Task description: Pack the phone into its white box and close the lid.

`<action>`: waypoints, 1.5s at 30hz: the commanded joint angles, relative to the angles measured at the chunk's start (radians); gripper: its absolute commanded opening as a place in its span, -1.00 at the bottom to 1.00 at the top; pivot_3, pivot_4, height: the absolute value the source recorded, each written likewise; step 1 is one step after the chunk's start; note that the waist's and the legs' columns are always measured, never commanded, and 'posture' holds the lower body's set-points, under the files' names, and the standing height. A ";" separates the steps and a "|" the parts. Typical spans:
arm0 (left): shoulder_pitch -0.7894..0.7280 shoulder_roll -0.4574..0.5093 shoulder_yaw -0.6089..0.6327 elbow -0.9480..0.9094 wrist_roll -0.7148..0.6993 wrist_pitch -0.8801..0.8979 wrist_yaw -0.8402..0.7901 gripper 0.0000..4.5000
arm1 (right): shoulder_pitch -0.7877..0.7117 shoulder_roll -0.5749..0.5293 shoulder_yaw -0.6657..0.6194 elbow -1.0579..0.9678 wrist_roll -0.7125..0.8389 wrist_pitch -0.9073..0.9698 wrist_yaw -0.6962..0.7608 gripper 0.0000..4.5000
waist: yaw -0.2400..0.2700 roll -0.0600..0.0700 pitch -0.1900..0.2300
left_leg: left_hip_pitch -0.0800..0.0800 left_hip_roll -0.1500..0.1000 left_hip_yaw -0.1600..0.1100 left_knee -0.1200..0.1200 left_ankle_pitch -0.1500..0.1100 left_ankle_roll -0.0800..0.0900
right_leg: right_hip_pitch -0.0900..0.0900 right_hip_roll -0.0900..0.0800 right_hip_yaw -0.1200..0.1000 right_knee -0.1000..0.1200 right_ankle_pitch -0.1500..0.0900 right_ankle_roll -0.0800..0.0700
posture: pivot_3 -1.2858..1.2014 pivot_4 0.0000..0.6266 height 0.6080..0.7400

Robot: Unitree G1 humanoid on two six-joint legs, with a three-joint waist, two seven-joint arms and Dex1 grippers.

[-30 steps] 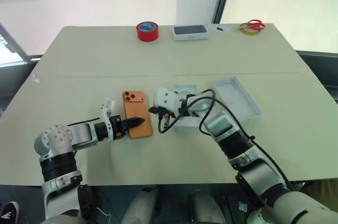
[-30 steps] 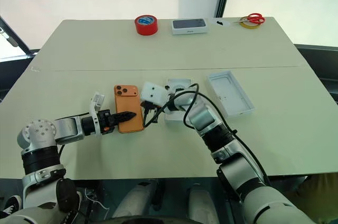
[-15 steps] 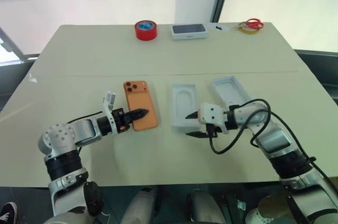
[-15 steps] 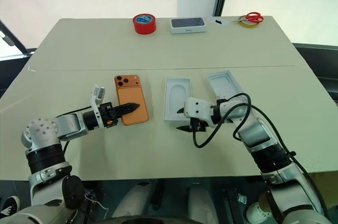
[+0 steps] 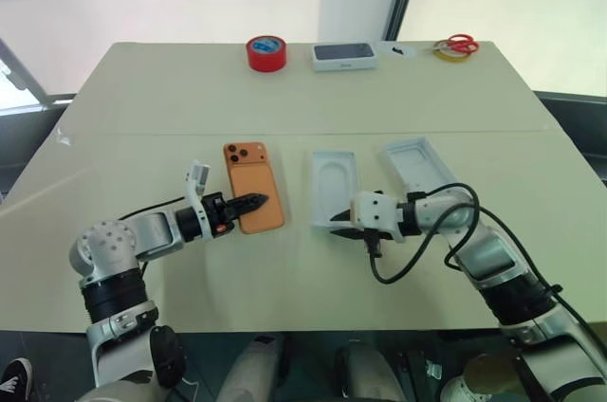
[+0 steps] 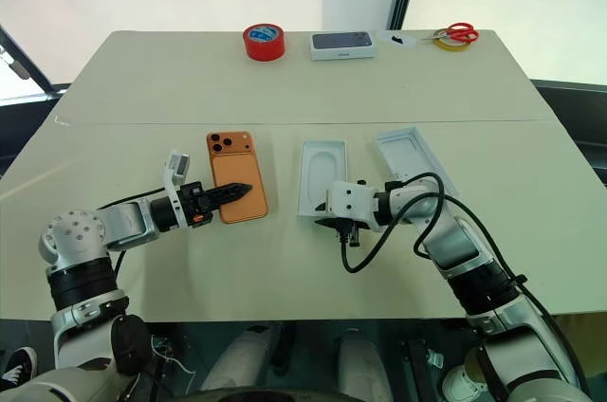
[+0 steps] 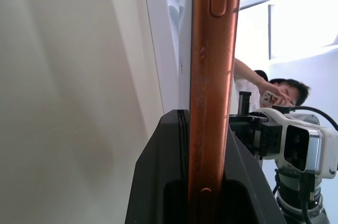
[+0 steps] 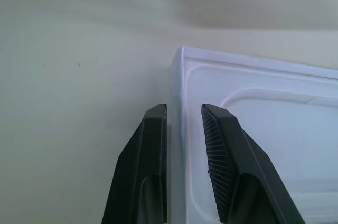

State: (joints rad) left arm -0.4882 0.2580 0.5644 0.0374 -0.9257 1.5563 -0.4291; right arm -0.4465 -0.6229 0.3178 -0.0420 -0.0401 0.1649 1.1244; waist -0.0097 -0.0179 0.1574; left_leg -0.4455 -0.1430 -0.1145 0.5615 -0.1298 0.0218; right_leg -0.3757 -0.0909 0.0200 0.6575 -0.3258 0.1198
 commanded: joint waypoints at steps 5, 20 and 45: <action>-0.026 -0.004 0.002 -0.049 -0.053 -0.004 -0.009 -1.00 | -0.004 -0.019 0.009 -0.013 -0.015 0.004 0.004 -0.98 | 0.000 0.000 0.000 | 0.000 0.000 0.000 0.000 0.000 0.000 | 0.001 0.000 0.000 0.000 0.000 0.000 | 0.03 -0.52 0.94; -0.112 -0.078 -0.007 -0.048 -0.092 -0.011 0.045 -1.00 | -0.030 0.084 0.033 -0.181 0.070 0.233 -0.048 -0.98 | 0.000 -0.001 0.000 | 0.000 0.000 0.000 0.001 0.000 0.000 | 0.001 0.000 -0.001 0.000 0.000 0.000 | 0.03 -0.52 0.94; -0.161 -0.079 -0.304 0.205 0.044 -0.239 -0.078 -1.00 | 0.039 -0.104 -0.210 0.020 0.159 -0.127 -0.032 0.57 | 0.016 -0.001 0.001 | 0.000 0.000 0.000 0.002 0.000 0.001 | 0.002 0.000 -0.001 -0.002 0.000 0.000 | 0.03 -0.52 0.94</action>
State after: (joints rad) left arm -0.6161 0.1803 0.2544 0.2473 -0.8720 1.3417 -0.4784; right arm -0.3975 -0.7199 0.1325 -0.0090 0.1200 0.0596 1.1026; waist 0.0061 -0.0189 0.1582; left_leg -0.4457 -0.1430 -0.1149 0.5630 -0.1298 0.0224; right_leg -0.3740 -0.0910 0.0188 0.6558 -0.3257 0.1199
